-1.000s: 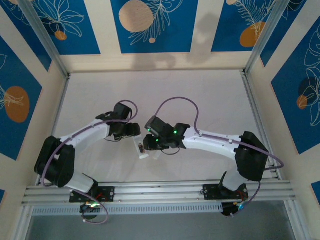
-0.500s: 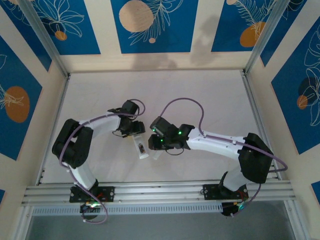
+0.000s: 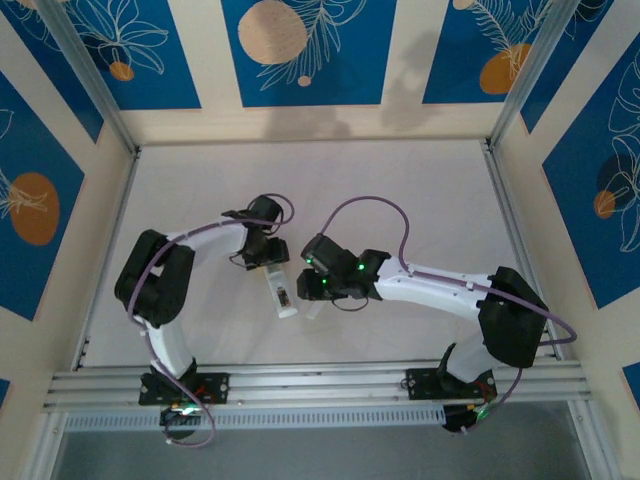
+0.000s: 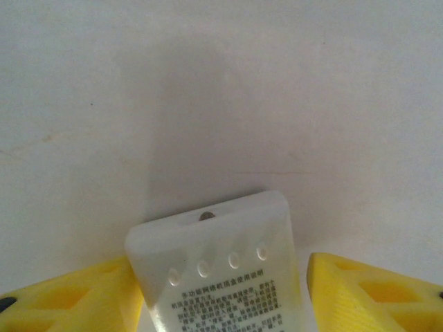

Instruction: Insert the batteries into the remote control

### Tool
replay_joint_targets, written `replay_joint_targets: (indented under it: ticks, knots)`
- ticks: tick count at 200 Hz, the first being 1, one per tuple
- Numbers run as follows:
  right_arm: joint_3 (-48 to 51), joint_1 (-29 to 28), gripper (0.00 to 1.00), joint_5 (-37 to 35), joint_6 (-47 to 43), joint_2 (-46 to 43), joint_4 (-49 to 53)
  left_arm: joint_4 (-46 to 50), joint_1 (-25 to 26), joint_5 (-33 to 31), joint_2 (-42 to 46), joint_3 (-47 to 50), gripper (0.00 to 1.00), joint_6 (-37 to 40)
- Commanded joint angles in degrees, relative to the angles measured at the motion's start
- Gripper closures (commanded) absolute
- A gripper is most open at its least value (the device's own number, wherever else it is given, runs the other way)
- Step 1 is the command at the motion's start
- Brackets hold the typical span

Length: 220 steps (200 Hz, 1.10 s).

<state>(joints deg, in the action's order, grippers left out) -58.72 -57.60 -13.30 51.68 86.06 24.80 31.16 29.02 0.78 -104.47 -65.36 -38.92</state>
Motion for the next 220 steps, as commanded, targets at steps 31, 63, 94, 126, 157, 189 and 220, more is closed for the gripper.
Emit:
replay_joint_targets:
  ticks: [31, 63, 94, 126, 157, 189, 220]
  knots:
    - [1.13, -0.14, 0.68, -1.03, 0.31, -0.91, -0.89, 10.79, 2.53, -6.5, -5.8, -6.56, 0.45, 0.14]
    - [2.91, -0.39, 0.69, -0.41, -0.39, -0.22, -5.09, 11.07, 2.48, -6.81, -6.28, -6.62, 0.49, -1.46]
    - [2.84, -2.31, 0.74, -0.35, -3.91, 3.76, -10.46, 10.87, 2.56, -6.45, -6.52, -6.92, 0.54, -2.58]
    - [-2.72, -4.95, 0.79, 0.34, -6.74, 9.85, -6.25, 11.38, 2.6, -7.06, -7.04, -6.97, 0.57, -3.0]
    - [-6.06, -6.95, 0.82, -2.38, -7.57, 13.87, -2.78, 10.72, 2.63, -6.59, -7.15, -6.51, 0.58, -3.33]
    - [-7.9, -7.19, 0.82, -3.94, -8.4, 15.96, -1.45, 10.66, 2.65, -6.49, -7.07, -6.28, 0.59, -3.34]
    - [-10.44, -7.7, 0.82, -5.42, -9.32, 17.72, 0.68, 10.79, 2.65, -6.71, -6.61, -6.27, 0.6, -3.45]
